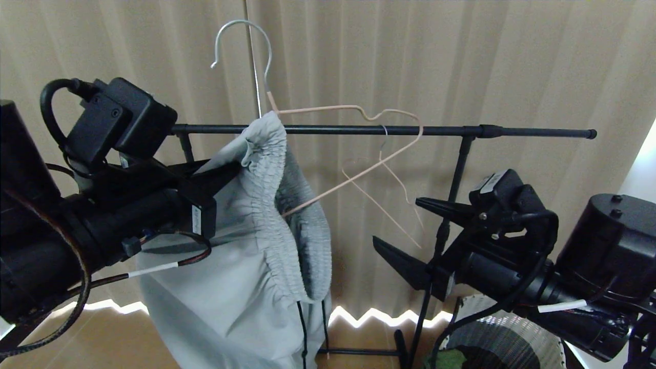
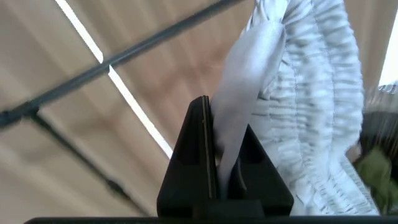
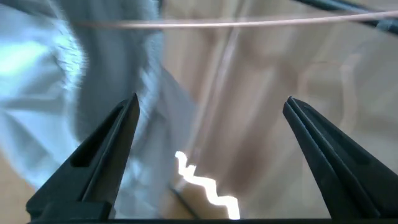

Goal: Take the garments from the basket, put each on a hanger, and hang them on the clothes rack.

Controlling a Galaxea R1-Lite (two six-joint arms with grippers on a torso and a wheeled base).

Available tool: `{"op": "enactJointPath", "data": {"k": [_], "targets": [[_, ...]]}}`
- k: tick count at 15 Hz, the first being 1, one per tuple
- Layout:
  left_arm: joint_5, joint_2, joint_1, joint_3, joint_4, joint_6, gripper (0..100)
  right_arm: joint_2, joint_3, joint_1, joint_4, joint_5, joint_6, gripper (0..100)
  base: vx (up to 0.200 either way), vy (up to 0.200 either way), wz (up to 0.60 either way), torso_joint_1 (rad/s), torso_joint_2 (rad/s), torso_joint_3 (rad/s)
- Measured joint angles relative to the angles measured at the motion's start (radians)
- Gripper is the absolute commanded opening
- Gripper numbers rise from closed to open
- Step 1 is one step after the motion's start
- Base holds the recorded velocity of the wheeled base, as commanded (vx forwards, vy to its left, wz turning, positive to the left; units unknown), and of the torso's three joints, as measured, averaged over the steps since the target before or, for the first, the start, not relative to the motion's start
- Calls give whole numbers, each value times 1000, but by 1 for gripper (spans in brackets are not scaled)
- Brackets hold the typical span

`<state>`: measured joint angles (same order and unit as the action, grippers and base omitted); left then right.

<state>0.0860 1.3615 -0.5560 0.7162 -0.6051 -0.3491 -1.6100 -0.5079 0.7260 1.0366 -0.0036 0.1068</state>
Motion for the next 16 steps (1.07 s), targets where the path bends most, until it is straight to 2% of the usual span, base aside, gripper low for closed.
{"op": "enactJointPath", "data": {"k": [4,6,9,10,16], "targets": [[-20,11,-41,-6,-56,0,0,-54,-7,69,44,-1,-49,100,0,0,0,0,0,0],[-50,11,-61,-13,-70,-6,0,-101,-19,77,91,-2,-50,100,0,0,0,0,0,0],[-53,9,-94,-24,-72,-7,0,-167,-23,81,149,-6,-50,100,0,0,0,0,0,0],[-53,8,-101,-24,-72,-7,0,-180,-23,81,150,-6,-50,0,0,0,0,0,0,0],[-54,2,-108,-32,-137,-5,0,-204,-14,81,151,-6,-51,0,0,0,0,0,0,0]]}}
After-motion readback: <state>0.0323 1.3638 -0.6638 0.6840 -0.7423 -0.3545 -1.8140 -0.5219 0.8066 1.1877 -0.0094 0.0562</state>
